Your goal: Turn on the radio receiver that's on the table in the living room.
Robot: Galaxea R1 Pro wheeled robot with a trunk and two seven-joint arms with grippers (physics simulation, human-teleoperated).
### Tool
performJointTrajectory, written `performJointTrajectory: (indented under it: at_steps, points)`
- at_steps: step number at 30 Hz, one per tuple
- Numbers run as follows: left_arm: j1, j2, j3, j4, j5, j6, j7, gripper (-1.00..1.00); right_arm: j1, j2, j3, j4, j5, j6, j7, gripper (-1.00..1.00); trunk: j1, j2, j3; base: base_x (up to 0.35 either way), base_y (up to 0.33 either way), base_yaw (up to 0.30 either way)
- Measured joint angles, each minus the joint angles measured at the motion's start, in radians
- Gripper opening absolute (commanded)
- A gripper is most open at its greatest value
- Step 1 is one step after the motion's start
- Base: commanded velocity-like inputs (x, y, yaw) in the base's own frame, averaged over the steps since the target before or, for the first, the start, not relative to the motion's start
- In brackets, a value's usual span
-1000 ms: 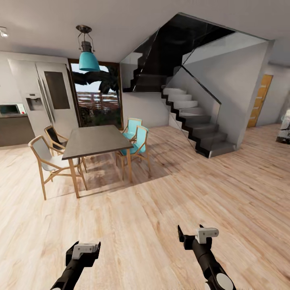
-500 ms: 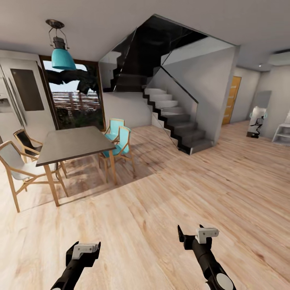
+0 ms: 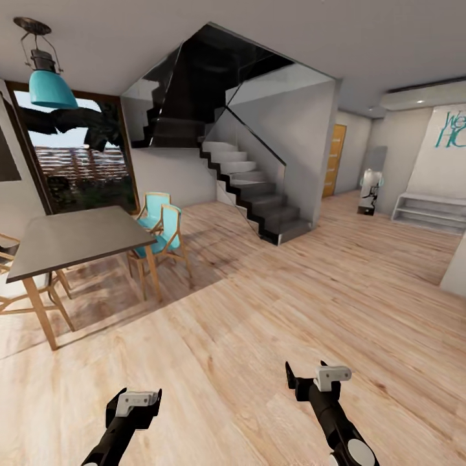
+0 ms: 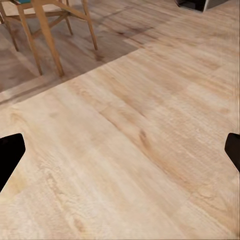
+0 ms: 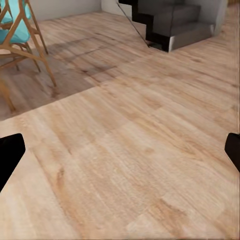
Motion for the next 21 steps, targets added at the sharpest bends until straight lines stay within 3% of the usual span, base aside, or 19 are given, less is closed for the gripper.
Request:
performJointTrajectory:
  at_steps: [21]
  points:
    - [0.0,0.0,0.0,-0.001,0.0,0.0,0.0,1.0,0.0,0.0,0.0,-0.001,0.0,0.0,0.0,1.0,0.0,0.0,0.0,0.0,0.0,-0.276]
